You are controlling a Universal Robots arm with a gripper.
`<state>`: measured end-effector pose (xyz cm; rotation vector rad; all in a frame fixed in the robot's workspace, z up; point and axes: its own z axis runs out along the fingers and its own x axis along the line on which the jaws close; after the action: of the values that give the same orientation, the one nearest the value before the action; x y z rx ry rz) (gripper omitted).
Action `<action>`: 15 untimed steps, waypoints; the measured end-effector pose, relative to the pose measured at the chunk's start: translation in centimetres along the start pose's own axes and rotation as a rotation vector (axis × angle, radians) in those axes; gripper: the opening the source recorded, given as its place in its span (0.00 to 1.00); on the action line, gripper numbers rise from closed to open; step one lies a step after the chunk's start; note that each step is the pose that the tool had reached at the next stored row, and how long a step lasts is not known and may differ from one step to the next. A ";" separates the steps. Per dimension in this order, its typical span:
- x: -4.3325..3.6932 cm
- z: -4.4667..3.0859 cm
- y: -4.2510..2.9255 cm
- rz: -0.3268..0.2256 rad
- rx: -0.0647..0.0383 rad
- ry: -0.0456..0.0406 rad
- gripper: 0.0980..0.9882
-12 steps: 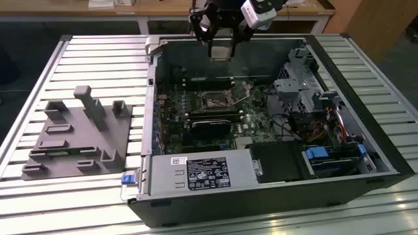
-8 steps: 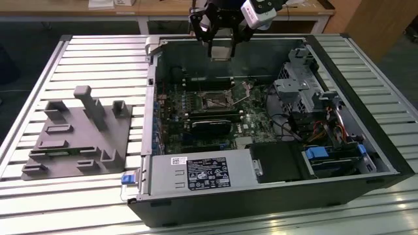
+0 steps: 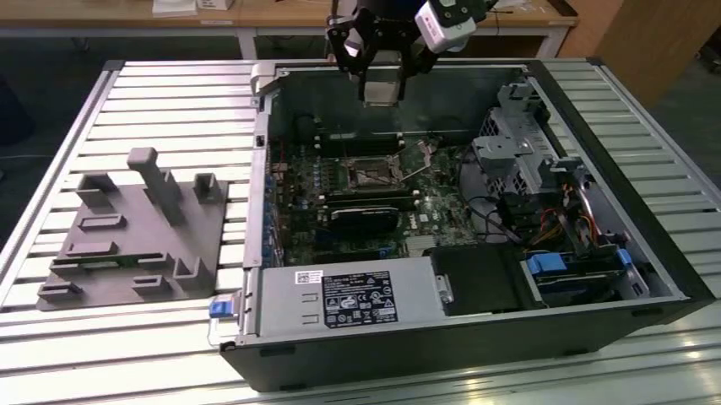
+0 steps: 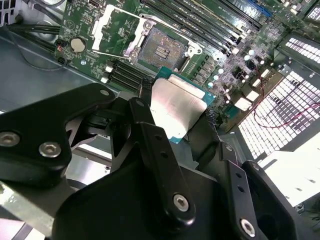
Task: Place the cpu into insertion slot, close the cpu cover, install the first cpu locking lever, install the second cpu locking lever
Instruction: 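Place the cpu into insertion slot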
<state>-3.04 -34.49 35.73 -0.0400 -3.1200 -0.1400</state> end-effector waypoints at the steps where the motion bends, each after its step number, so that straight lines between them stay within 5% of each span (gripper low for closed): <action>1: 0.00 0.05 0.00 0.000 0.000 0.0000 0.49; 15: -0.02 0.94 -0.08 0.000 0.000 0.0000 0.49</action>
<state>-3.04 -34.49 34.79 -0.0400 -3.1200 -0.1400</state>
